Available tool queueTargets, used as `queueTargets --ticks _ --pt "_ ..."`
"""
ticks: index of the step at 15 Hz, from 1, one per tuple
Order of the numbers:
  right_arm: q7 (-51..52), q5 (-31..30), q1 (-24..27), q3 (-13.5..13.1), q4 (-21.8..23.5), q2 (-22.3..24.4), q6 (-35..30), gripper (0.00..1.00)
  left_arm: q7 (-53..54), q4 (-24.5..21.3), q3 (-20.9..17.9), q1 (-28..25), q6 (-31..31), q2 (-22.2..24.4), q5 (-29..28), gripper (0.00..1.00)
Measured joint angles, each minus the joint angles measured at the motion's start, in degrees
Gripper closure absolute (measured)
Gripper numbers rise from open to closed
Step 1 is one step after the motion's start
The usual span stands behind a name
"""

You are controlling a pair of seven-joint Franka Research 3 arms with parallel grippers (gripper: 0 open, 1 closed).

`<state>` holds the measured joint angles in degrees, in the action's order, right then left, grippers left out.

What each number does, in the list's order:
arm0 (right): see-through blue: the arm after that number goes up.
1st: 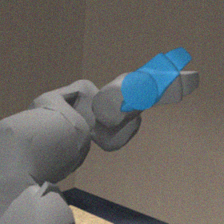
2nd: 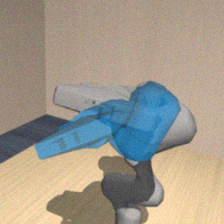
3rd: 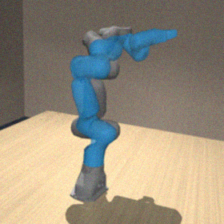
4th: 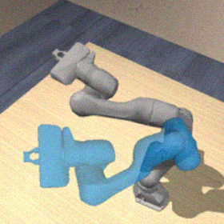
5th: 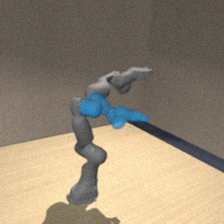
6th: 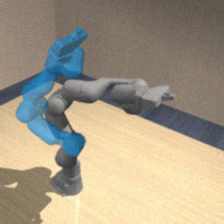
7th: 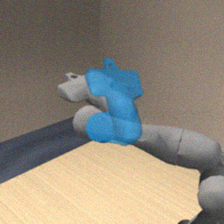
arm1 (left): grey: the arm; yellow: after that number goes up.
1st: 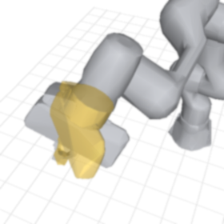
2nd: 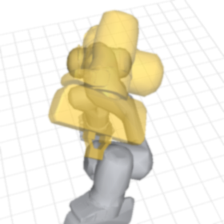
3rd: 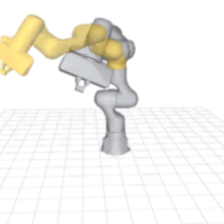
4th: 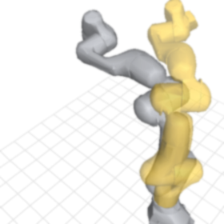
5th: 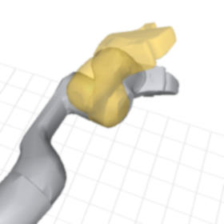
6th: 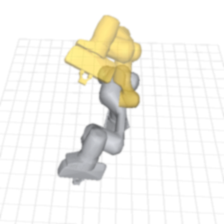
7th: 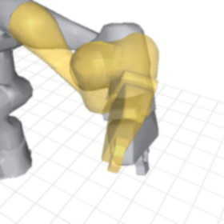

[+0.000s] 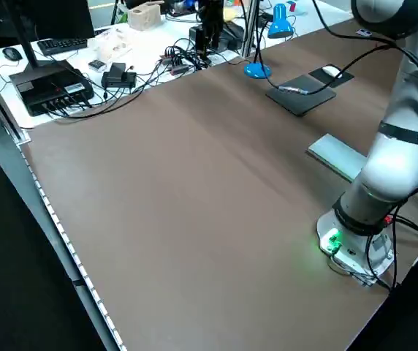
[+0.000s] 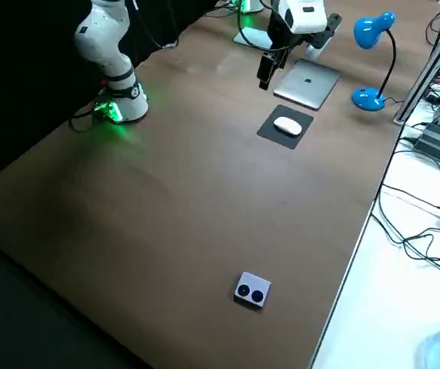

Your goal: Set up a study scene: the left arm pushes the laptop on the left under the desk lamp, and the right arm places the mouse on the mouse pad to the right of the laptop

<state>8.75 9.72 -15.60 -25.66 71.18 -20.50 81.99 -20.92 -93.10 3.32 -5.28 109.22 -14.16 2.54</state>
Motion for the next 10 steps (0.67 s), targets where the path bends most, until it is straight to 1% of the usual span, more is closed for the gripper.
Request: queueTargets --ticks 1,2,3,4,5,7,8,10 --pt "0.00 -2.96 4.37 5.99 0.02 0.99 0.67 0.00 1.77 0.00 -0.25 0.73 -0.24 0.93 0.00 0.00" --pt "-0.17 -4.84 8.34 11.41 0.28 2.13 1.14 0.00 4.06 0.01 -0.34 1.18 -0.55 1.91 0.00 0.00" --pt "-0.25 -5.64 10.87 14.65 1.06 3.26 1.93 0.00 6.55 0.02 -0.38 1.47 -0.99 2.98 0.00 0.00" --pt "-0.25 -5.85 12.13 16.19 2.61 4.56 3.32 0.00 8.98 0.03 -0.45 1.79 -1.54 4.16 0.00 0.00" --pt "-0.25 -5.93 12.58 16.78 4.84 6.03 5.11 0.00 10.72 0.02 -0.65 2.38 -1.91 5.42 0.00 0.00" --pt "-0.25 -6.09 12.74 17.21 9.61 8.80 7.95 0.00 11.98 0.04 -0.89 3.84 -2.45 8.14 0.00 0.00" --pt "-0.25 -6.15 12.77 17.27 11.25 9.80 8.42 0.00 12.15 0.06 -0.90 4.37 -3.02 9.56 -0.01 0.00" --pt "-0.25 -6.19 12.95 17.27 12.81 10.82 8.71 0.00 12.95 0.07 -0.90 4.72 -4.75 12.06 -0.01 0.00"
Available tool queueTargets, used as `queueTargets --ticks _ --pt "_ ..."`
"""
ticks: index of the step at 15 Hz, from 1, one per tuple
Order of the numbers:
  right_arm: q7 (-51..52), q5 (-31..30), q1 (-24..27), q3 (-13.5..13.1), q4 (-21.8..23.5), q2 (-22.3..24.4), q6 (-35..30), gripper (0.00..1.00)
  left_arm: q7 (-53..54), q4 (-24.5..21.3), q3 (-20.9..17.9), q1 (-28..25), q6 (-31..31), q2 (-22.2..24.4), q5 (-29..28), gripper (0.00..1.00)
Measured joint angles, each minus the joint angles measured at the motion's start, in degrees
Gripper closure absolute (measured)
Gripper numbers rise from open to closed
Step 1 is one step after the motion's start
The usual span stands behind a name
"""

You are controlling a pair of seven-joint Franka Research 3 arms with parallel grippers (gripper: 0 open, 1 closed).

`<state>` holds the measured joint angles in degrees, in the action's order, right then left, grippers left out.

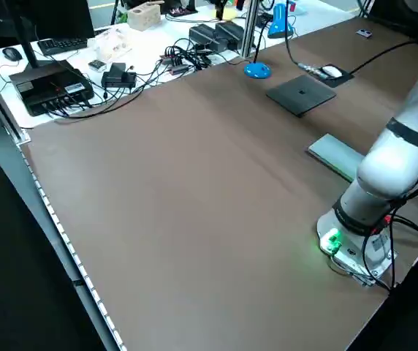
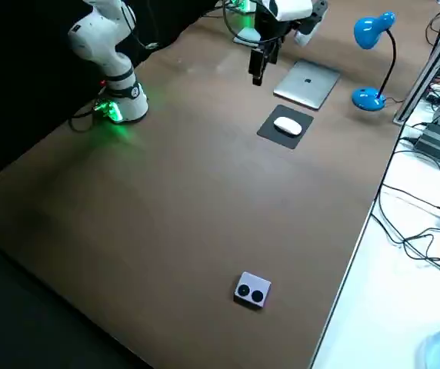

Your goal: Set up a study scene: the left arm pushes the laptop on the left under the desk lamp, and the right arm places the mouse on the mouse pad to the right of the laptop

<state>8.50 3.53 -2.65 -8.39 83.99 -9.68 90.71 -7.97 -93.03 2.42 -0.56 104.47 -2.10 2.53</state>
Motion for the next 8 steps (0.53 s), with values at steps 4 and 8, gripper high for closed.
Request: queueTargets --ticks 4,8 --pt "-0.49 0.00 0.13 0.01 -0.02 0.49 0.63 0.00 1.60 3.62 -0.12 0.27 -5.45 2.13 0.00 0.00" --pt "-0.99 -0.03 0.64 0.00 -0.05 0.56 0.31 0.00 6.87 9.36 -3.05 2.47 -14.14 3.16 -0.23 0.00"
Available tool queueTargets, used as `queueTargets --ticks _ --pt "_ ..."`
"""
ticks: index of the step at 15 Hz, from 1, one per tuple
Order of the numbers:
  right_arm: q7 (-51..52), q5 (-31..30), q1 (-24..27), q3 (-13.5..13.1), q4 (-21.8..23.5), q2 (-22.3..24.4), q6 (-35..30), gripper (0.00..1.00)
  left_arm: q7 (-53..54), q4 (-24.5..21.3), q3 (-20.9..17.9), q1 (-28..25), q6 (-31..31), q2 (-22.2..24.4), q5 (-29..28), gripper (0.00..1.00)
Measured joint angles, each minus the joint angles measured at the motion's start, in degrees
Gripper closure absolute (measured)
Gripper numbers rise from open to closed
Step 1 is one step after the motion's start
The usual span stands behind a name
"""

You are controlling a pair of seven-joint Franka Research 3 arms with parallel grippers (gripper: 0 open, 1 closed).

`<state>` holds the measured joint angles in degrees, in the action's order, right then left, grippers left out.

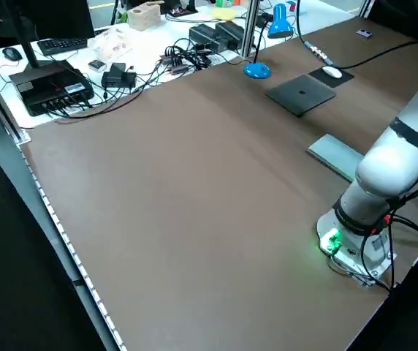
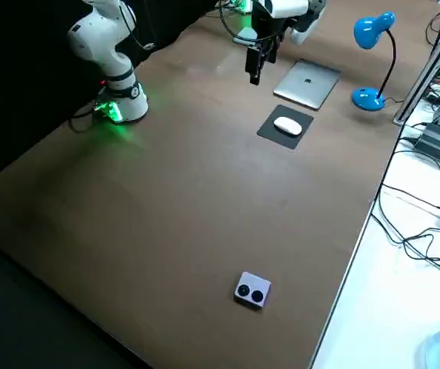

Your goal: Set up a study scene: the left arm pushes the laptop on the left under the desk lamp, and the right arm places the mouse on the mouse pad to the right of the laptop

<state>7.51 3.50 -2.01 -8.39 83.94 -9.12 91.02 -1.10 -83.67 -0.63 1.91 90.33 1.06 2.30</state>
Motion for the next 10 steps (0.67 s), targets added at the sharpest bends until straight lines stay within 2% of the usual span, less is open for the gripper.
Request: queueTargets --ticks 2,7,10 --pt "0.01 -0.01 0.90 -0.01 0.00 0.00 -0.23 0.00 3.77 0.36 -2.90 1.03 -3.71 1.09 -0.03 0.00" --pt "0.02 -0.02 1.18 0.07 0.00 0.00 -0.23 0.00 1.28 0.25 -0.02 0.23 -4.78 1.31 -0.03 0.00" --pt "0.02 -0.02 1.18 0.13 0.00 0.00 -0.23 0.00 1.26 -0.10 0.24 -0.15 -4.78 1.07 -0.03 0.00"
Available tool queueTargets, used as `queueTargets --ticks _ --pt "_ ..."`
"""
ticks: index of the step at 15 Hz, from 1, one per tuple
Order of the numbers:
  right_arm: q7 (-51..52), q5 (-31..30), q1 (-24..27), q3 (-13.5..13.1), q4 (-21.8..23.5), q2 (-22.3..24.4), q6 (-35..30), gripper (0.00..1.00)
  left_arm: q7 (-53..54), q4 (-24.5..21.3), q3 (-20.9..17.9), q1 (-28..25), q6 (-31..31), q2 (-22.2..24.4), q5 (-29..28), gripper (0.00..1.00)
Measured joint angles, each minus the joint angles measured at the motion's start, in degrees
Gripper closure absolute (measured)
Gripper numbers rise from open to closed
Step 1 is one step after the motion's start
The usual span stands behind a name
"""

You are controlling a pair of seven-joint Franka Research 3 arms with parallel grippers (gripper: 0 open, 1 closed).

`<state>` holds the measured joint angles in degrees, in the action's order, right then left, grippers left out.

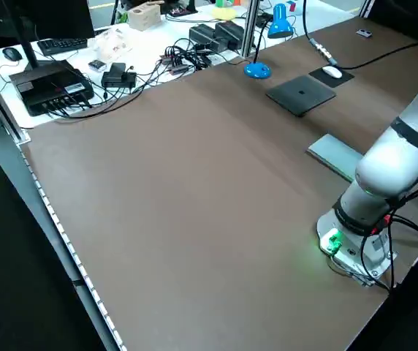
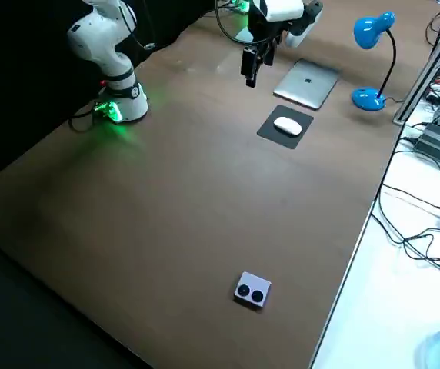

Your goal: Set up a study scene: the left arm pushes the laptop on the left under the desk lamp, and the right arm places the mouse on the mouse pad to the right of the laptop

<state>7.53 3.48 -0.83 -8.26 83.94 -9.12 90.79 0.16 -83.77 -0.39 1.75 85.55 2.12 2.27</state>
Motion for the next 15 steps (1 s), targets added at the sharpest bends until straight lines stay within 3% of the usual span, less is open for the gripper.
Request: queueTargets --ticks 15 --pt "0.00 0.00 0.00 0.12 0.00 0.00 0.00 0.00 0.03 -2.42 0.15 -0.42 4.11 -0.56 -0.32 0.00"
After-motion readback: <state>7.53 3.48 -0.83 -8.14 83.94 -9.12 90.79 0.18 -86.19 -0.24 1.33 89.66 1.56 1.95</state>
